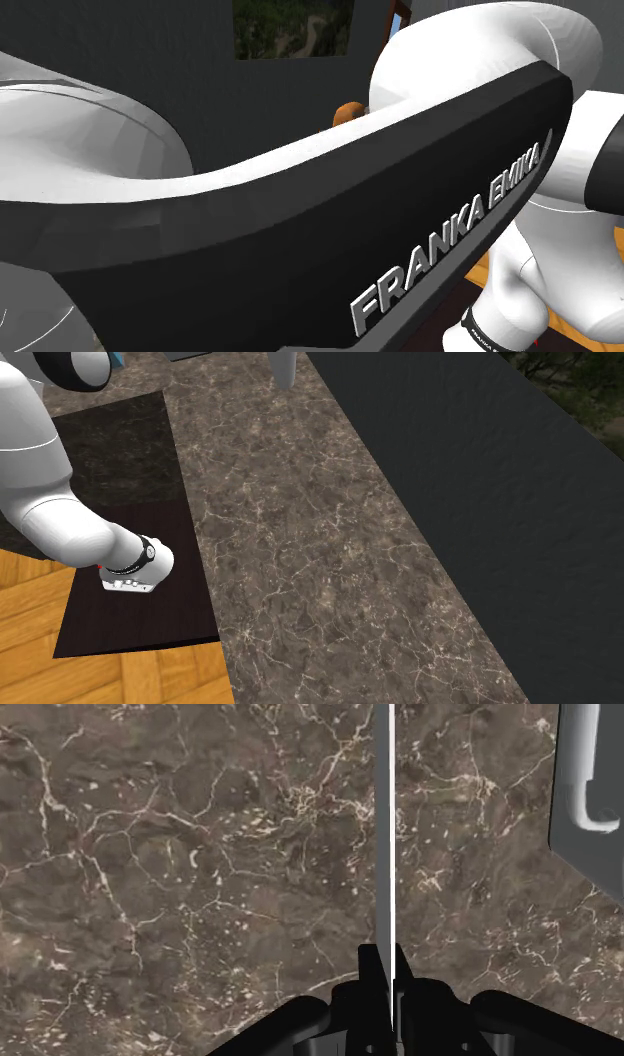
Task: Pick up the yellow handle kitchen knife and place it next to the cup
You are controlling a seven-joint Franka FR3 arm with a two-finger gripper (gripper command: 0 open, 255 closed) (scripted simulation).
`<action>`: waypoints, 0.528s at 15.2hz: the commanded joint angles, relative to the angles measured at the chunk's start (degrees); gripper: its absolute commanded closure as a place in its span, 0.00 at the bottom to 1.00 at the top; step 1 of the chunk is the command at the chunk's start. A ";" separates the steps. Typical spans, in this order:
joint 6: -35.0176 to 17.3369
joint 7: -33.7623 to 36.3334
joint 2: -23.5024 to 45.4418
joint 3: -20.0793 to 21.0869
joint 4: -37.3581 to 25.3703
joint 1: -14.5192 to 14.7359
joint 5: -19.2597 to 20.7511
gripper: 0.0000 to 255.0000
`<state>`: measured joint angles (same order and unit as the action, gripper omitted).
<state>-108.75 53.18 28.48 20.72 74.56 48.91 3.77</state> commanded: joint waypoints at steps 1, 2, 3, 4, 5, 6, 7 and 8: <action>-1.62 -0.12 -0.13 -0.03 1.73 -0.21 -0.05 1.00; -2.37 -0.15 -0.10 -0.05 2.45 -0.26 -0.04 1.00; -3.11 -0.17 -0.04 -0.08 3.14 -0.31 -0.02 1.00; -3.84 -0.20 0.03 -0.10 3.81 -0.36 0.00 1.00; -4.56 -0.22 0.11 -0.13 4.46 -0.39 0.02 1.00; -5.28 -0.24 0.21 -0.16 5.09 -0.43 0.05 1.00; -5.99 -0.26 0.32 -0.19 5.70 -0.46 0.09 1.00; -6.69 -0.28 0.45 -0.22 6.29 -0.48 0.12 1.00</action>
<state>-114.83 52.91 28.73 20.54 80.45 48.43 3.84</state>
